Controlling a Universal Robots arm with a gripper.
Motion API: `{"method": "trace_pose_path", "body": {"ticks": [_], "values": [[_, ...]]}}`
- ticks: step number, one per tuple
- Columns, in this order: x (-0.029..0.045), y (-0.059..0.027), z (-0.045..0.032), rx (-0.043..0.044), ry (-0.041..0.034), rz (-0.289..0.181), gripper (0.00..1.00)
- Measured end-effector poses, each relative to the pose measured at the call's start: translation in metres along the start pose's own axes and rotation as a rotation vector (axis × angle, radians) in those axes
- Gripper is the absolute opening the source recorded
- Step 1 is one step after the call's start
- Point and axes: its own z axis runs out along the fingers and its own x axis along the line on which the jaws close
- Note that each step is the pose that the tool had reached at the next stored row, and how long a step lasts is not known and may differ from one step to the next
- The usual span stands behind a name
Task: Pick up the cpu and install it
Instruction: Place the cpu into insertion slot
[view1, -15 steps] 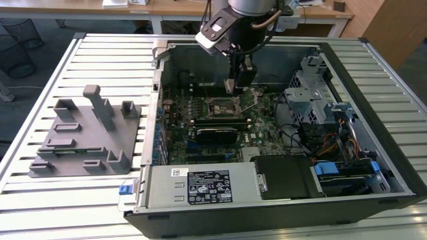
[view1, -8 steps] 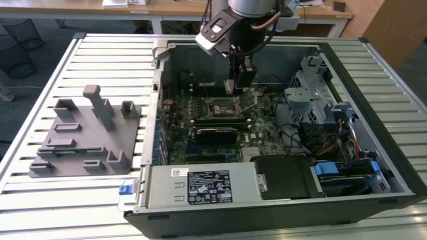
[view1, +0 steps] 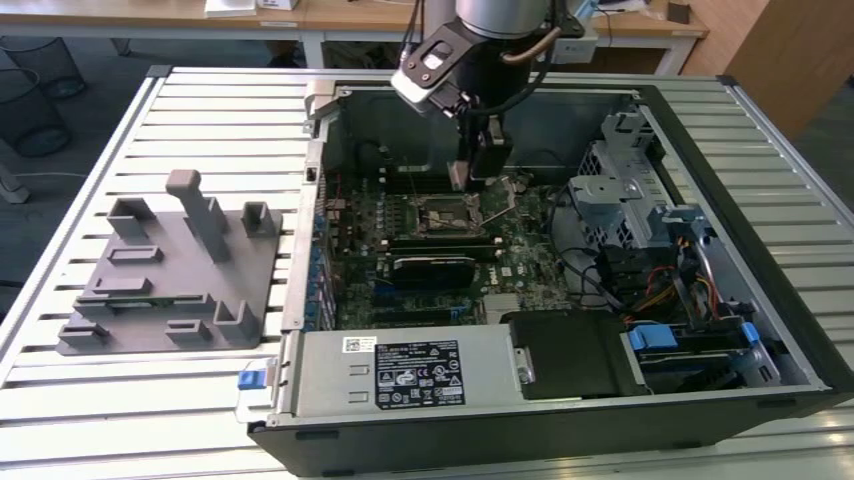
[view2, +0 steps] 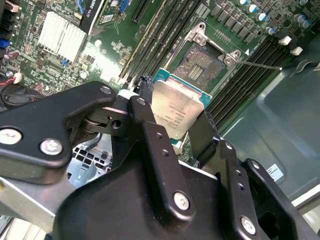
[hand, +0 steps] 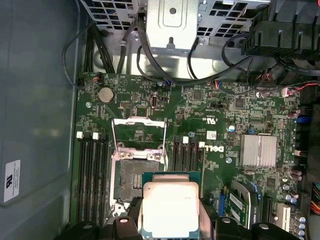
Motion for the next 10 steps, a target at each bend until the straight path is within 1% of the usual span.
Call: {"method": "trace_pose_path", "body": {"ticks": [3,10], "values": [[0.0002,0.0,0.0021,0.0001,-0.0001,0.0,0.53],[0.0032,0.0001,0.0089,0.0001,-0.0002,0.0,0.53]]}}
